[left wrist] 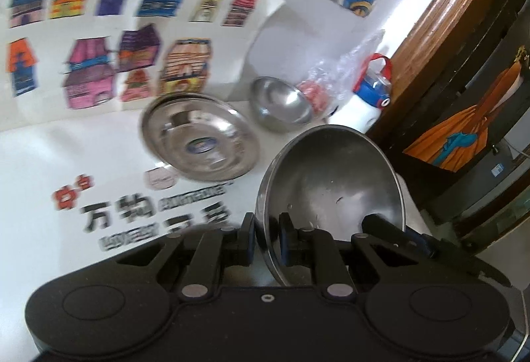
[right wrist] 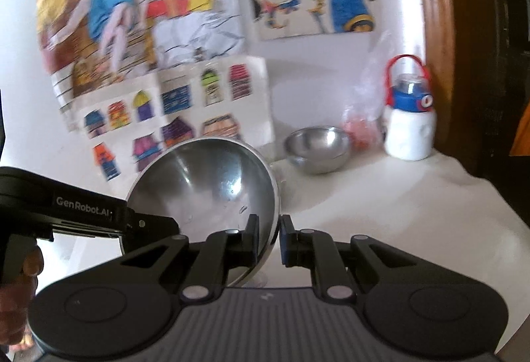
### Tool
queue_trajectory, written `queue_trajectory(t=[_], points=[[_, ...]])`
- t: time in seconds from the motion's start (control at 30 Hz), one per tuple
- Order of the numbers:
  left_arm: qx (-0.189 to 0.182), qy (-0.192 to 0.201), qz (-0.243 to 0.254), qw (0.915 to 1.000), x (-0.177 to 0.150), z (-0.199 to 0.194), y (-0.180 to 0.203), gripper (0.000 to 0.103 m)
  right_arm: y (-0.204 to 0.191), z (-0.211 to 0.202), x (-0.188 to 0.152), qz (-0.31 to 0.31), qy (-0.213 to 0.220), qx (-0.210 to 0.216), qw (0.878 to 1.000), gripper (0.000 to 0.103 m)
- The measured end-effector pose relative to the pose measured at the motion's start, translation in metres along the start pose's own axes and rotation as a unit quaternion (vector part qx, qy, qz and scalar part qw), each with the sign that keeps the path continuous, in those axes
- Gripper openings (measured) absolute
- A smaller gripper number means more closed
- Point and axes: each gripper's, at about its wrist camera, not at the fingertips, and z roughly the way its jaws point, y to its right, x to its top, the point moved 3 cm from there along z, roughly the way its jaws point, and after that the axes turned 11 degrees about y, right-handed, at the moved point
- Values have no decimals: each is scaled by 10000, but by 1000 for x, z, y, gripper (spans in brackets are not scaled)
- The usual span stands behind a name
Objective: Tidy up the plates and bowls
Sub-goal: 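Lift the medium bowl with both grippers and carry it over the large bowl, then lower the medium bowl into the large bowl and open both grippers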
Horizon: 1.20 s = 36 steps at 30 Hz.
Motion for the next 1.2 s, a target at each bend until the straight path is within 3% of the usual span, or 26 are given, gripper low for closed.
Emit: queue_trajectory(t=[0.23, 0.67, 1.0, 1.2], points=[[145, -206, 194, 9995, -18, -29, -34, 15, -35, -2, -24, -216, -553, 167, 9981, 15], [288, -787, 886, 9925, -52, -17, -53, 19, -53, 15, -57, -692, -1524, 142, 9858, 18], [525, -869, 1840, 9777, -62, -5, -38, 22, -58, 22, -62, -1131, -1786, 69, 9774, 19], [637, -916, 2171, 9698, -61, 1, -31, 23, -61, 25, -60, -1345, -1851, 57, 9735, 19]])
